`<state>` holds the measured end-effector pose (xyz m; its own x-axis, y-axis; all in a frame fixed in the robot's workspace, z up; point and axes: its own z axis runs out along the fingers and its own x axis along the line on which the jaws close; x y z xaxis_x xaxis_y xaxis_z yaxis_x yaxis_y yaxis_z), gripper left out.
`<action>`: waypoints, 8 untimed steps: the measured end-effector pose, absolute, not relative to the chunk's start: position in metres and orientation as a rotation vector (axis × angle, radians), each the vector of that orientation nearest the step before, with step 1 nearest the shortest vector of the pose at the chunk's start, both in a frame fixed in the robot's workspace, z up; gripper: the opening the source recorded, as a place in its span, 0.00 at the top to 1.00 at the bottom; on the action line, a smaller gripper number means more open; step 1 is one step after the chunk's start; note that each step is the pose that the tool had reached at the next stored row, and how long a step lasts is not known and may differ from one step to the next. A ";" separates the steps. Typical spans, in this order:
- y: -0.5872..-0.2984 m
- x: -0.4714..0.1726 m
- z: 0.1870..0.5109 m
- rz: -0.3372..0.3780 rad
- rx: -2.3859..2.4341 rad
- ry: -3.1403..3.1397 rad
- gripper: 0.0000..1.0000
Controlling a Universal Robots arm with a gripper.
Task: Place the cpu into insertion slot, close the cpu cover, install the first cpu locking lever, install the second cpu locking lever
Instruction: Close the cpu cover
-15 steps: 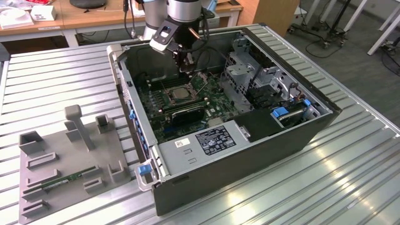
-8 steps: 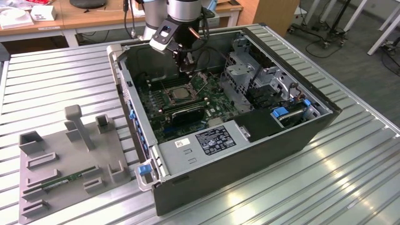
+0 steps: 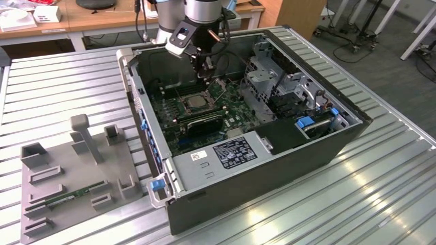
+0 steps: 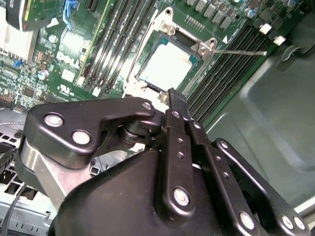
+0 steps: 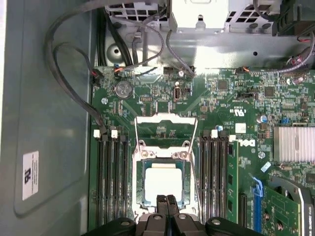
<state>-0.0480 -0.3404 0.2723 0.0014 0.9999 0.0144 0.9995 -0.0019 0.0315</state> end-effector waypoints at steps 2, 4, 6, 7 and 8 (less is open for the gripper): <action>-0.340 -0.044 0.272 0.051 2.214 2.211 0.89; -0.340 -0.040 0.272 0.051 2.214 2.211 0.89; -0.340 -0.036 0.272 0.051 2.214 2.211 0.89; -0.340 -0.034 0.272 0.051 2.214 2.211 0.89; -0.340 -0.032 0.272 0.051 2.214 2.211 0.89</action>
